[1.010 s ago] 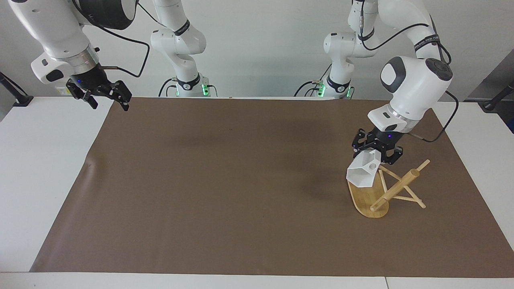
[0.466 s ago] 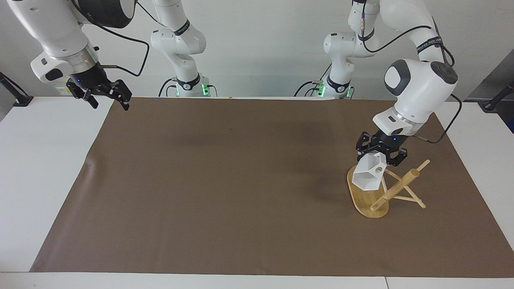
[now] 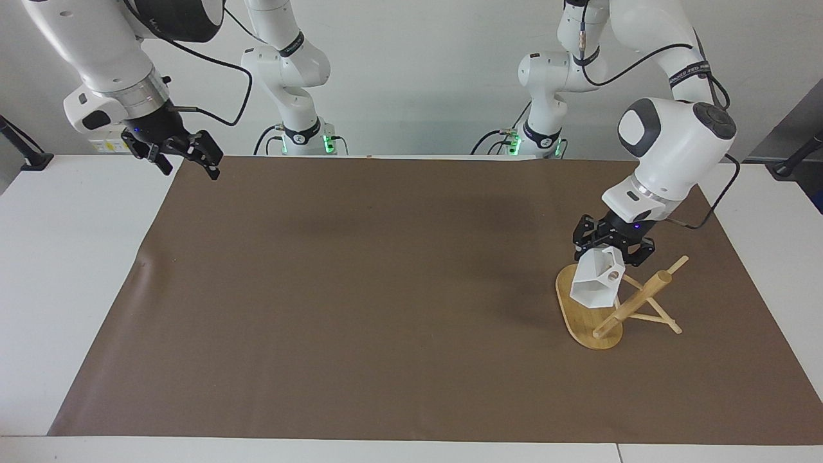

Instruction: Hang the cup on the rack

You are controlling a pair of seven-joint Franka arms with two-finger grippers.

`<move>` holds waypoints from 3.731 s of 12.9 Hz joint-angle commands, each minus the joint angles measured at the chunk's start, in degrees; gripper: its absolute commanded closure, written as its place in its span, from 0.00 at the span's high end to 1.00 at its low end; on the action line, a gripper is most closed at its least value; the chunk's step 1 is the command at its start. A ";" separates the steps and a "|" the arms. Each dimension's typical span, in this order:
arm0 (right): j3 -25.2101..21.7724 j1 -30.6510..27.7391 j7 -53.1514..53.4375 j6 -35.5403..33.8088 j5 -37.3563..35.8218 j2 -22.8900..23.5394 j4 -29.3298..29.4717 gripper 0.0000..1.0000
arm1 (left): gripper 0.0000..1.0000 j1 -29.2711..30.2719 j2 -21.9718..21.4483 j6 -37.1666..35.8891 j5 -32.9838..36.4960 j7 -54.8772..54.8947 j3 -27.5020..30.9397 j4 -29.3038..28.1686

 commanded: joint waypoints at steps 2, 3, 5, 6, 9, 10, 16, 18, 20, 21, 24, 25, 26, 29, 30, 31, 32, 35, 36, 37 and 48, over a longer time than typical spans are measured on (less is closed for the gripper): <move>-0.01 -0.85 -1.63 3.67 0.32 0.00 -0.56 1.00 | 0.00 2.08 5.04 -3.00 1.25 -1.60 -0.50 7.27; -0.01 -0.76 -1.63 3.77 -0.03 0.00 -0.48 1.00 | 0.00 2.08 5.31 -3.53 1.25 -1.60 -0.50 7.72; -0.19 -0.94 -1.90 3.86 -0.12 0.00 -0.48 1.00 | 0.00 2.69 5.40 -4.06 1.07 -1.60 -0.50 7.90; -0.19 -0.85 -2.07 3.77 -0.38 0.00 -0.48 1.00 | 0.00 2.96 5.49 -4.50 0.98 -1.60 -0.50 7.90; -0.01 -0.85 -2.33 3.77 -0.82 -0.09 -0.39 1.00 | 0.00 3.05 5.31 -5.29 1.07 -1.78 -0.50 7.55; -0.01 -0.85 -3.12 3.77 -0.82 -0.09 -0.30 1.00 | 0.00 3.05 5.31 -5.29 1.16 -2.39 -0.50 7.55; -0.19 -0.94 -4.62 3.77 -0.82 -0.09 -0.21 1.00 | 0.00 3.49 5.14 -8.54 0.98 -5.47 -0.50 7.81; -0.19 -0.85 -4.36 3.86 -0.82 -0.18 -0.21 1.00 | 0.00 3.93 5.14 -8.81 1.07 -5.47 -0.50 7.90; -0.10 -0.85 -4.44 3.77 -0.74 -0.18 -0.21 1.00 | 0.00 3.93 5.14 -8.81 1.16 -5.56 -0.50 7.99; -0.19 -0.94 -4.53 3.77 -0.74 -0.26 -0.04 1.00 | 0.00 3.84 5.14 -8.98 1.16 -5.65 -0.50 7.99; -0.01 -0.94 -4.53 3.68 -0.82 -0.79 0.05 1.00 | 0.00 3.84 5.05 -9.16 1.25 -5.65 -0.50 7.99; 0.08 -0.94 -4.62 3.68 -0.82 -0.79 0.14 1.00 | 0.20 3.76 4.96 -9.16 1.33 -5.65 -0.50 8.08; 0.08 -0.94 -5.14 3.77 -0.30 -0.79 0.23 1.00 | 0.60 3.67 4.96 -8.81 1.33 -5.65 -0.50 8.08; -0.01 -0.85 -7.96 3.77 0.14 -0.79 0.23 1.00 | 0.96 3.32 4.96 -9.33 1.42 -7.31 -0.50 8.95; 0.08 -0.85 -7.79 3.77 0.14 -0.97 0.23 1.00 | 1.00 3.23 4.96 -9.33 1.51 -7.40 -0.50 9.04; 0.16 -0.76 -7.44 3.77 0.23 -1.49 0.23 1.00 | 1.00 3.14 4.87 -9.42 1.60 -7.40 -0.50 8.96; 0.16 -0.59 -7.35 3.77 0.14 -1.58 0.23 1.00 | 1.00 3.23 4.79 -9.42 1.60 -7.32 -0.50 8.95; -0.01 -0.67 -7.43 3.77 0.23 -1.58 0.14 1.00 | 1.00 2.96 3.82 -10.03 1.86 -7.32 -0.50 8.87; -0.01 -0.67 -7.35 3.68 0.23 -1.58 0.14 1.00 | 1.00 2.88 3.30 -10.73 2.47 -7.23 -0.50 8.78; -0.01 -0.67 -7.26 3.68 0.23 -1.58 0.14 1.00 | 1.00 2.35 1.73 -11.18 3.52 -7.14 -0.59 8.26; -0.36 -0.94 -7.17 3.77 0.23 -1.58 -0.12 1.00 | 1.00 2.97 -11.91 -24.52 11.16 -7.23 -0.50 6.13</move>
